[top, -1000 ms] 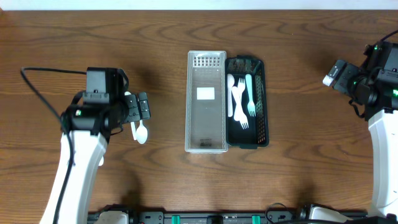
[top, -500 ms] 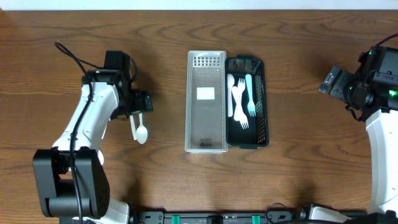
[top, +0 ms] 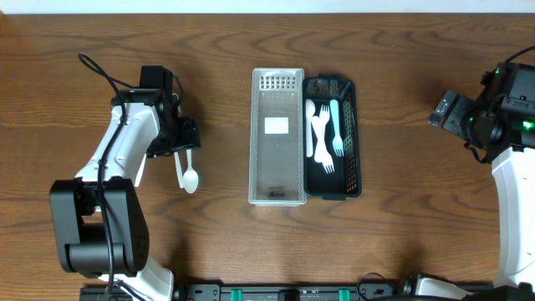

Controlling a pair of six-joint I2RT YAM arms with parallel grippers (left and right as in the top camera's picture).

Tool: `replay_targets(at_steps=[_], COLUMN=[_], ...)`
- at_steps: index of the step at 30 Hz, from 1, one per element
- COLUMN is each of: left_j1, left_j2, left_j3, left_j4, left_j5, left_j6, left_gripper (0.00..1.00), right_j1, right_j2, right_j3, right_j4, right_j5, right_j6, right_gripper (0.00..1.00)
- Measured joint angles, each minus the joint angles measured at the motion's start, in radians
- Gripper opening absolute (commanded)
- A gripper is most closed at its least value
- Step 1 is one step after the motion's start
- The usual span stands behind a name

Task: Pack container
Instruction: 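Lower the left gripper and grasp a white plastic spoon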

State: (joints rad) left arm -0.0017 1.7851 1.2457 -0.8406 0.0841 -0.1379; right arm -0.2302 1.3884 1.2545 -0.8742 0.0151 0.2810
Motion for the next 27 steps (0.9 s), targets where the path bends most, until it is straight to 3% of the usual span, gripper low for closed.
replay_targets(at_steps=[22, 27], left_j1=[-0.052, -0.052], left_j2=[0.157, 0.172], left_j3=[0.000, 0.000], left_j4=[0.014, 0.037], left_j5=[0.014, 0.014], left_j6=[0.016, 0.040], left_gripper=[0.66, 0.57], right_j1=[0.000, 0.000], right_j2=[0.000, 0.000], right_j3=[0.000, 0.000], right_j4=[-0.003, -0.004], right_j5=[0.000, 0.000], right_j6=[0.000, 0.000], right_gripper=[0.99, 0.99])
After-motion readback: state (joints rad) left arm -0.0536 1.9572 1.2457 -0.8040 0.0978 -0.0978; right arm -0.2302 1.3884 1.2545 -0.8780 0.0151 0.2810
